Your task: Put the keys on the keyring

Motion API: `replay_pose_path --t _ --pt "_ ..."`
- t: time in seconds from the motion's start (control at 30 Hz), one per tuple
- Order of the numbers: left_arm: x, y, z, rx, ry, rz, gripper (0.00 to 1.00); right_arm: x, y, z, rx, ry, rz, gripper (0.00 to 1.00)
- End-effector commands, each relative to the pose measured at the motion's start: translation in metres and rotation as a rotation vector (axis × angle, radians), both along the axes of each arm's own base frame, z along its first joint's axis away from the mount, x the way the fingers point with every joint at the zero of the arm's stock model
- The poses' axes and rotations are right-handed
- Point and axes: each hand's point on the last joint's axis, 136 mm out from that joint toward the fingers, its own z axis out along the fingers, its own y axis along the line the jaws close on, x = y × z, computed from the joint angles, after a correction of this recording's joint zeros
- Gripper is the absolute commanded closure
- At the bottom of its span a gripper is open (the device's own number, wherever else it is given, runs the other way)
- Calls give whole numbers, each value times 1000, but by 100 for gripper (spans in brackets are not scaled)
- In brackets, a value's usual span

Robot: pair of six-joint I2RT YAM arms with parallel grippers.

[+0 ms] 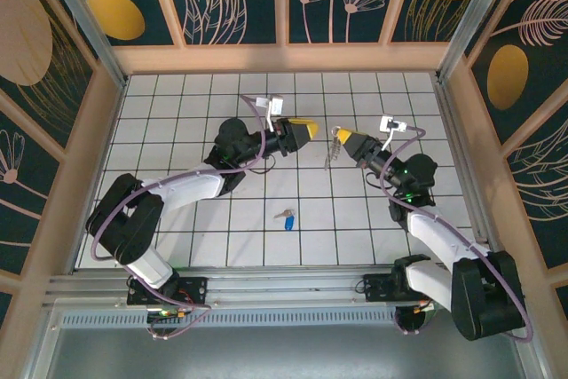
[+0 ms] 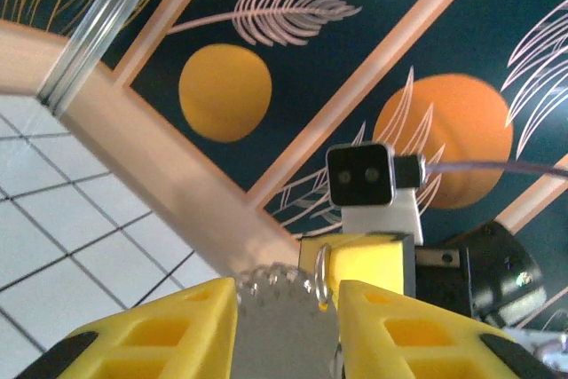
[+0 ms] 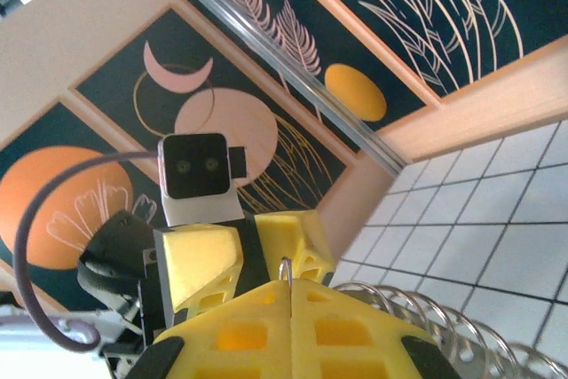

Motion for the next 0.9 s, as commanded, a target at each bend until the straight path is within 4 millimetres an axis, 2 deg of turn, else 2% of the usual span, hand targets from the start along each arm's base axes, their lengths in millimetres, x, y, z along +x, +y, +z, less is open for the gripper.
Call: replay_pose_path --t 0.0,0.2,0.57,0.6,0.73,0.87 --pt "-4 -4 24 -121 -17 -9 66 -2 0 25 79 -62 -38 100" --pt "-12 -14 23 -146 -12 -48 66 0 10 27 86 -62 -28 100" --pt "-17 -17 26 -153 -22 -66 69 2 16 25 83 -53 -14 100" --pt "-13 -22 14 -134 0 -66 69 2 16 25 82 -55 -11 100" --pt "-12 -24 10 -126 6 -67 68 2 17 25 81 -57 -7 100" --pt "-8 -21 2 -116 19 -38 63 1 17 23 75 -56 -12 100"
